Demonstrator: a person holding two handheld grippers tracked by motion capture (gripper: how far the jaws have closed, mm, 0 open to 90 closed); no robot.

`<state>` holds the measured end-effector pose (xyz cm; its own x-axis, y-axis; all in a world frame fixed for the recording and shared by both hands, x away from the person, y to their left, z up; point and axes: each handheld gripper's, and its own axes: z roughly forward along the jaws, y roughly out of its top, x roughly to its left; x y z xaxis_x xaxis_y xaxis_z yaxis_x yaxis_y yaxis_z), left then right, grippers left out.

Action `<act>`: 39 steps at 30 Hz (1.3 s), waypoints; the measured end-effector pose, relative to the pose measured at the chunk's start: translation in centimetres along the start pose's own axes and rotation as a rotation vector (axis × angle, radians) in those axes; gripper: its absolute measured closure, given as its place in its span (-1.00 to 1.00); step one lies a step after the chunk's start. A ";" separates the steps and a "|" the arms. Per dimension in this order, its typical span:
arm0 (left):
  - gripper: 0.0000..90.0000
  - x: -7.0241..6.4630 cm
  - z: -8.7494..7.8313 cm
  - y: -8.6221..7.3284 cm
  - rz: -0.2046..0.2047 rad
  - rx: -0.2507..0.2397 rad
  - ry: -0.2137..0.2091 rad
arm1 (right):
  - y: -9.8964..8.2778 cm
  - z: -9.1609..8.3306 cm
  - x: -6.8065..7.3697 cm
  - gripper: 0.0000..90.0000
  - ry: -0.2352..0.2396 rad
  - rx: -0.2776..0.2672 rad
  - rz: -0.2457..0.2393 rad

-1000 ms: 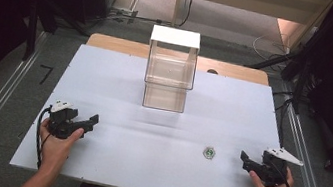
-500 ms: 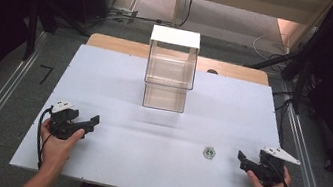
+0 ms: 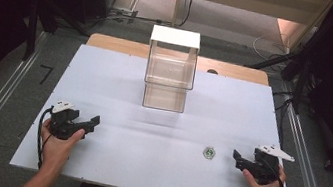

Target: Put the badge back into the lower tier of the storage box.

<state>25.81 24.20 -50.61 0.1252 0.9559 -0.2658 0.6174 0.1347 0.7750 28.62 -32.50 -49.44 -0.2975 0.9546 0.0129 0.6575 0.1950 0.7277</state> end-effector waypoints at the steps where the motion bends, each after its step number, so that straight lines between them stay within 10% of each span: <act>1: -0.65 0.0 0.0 0.0 0.001 0.001 0.000 | 0.0 0.1 0.0 -0.63 0.001 0.002 -0.004; 39: -0.65 -0.1 0.1 0.0 0.005 0.004 -0.001 | 0.6 0.7 1.9 -0.58 0.061 0.001 -0.039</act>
<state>25.86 24.04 -50.67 0.1292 0.9563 -0.2622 0.6197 0.1285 0.7742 28.89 -30.39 -49.45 -0.3644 0.9308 0.0266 0.6452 0.2318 0.7280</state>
